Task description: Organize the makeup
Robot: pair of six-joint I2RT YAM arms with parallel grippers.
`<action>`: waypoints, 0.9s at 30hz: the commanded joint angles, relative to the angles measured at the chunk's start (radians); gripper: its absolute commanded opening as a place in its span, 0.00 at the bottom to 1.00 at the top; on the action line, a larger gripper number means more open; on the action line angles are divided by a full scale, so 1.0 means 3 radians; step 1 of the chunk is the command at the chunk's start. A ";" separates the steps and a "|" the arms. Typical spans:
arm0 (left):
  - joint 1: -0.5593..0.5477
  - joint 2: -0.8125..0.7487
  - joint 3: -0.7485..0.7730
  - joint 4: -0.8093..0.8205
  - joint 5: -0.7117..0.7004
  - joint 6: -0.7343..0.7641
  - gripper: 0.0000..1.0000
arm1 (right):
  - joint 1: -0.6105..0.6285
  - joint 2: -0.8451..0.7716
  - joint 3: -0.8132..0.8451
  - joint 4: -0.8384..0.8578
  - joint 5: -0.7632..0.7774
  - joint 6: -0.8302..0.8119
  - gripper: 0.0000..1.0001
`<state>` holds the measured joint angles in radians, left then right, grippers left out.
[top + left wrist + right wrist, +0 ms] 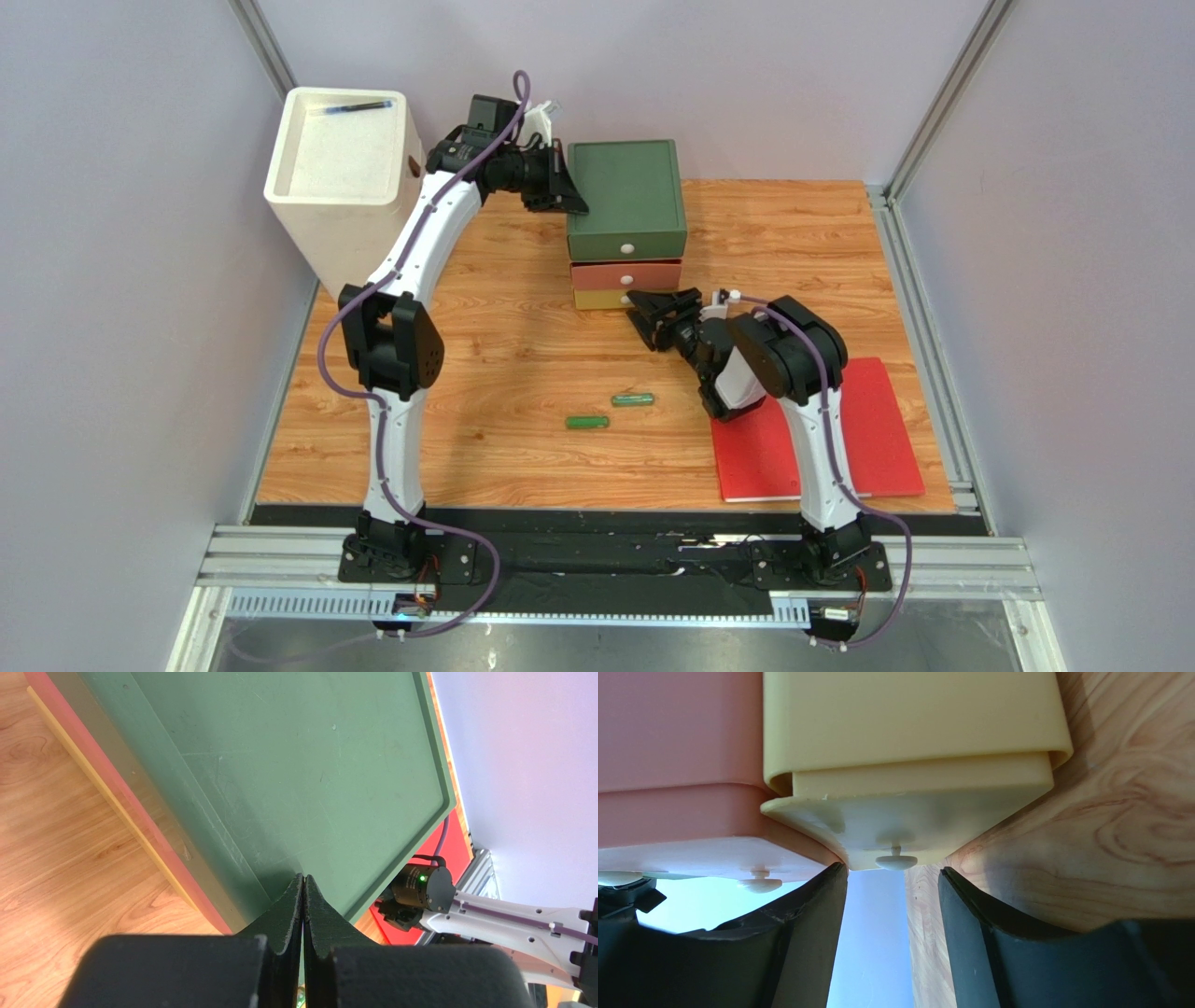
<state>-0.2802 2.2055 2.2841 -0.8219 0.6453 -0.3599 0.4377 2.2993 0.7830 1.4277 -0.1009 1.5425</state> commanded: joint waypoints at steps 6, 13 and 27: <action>0.0044 0.0226 -0.0235 -0.0789 -0.0535 0.0264 0.00 | 0.0034 0.0281 -0.0023 0.0181 0.0183 0.0135 0.52; 0.0054 0.0226 -0.0235 -0.0799 -0.0525 0.0279 0.00 | 0.0070 0.0338 0.0039 0.0124 0.0234 0.0186 0.46; 0.0075 0.0211 -0.0261 -0.0814 -0.0535 0.0300 0.00 | 0.0100 0.0517 0.0141 0.0165 0.0331 0.0340 0.36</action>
<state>-0.2768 2.1998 2.2784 -0.8303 0.6472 -0.3523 0.4622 2.3741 0.8345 1.4780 -0.0395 1.5745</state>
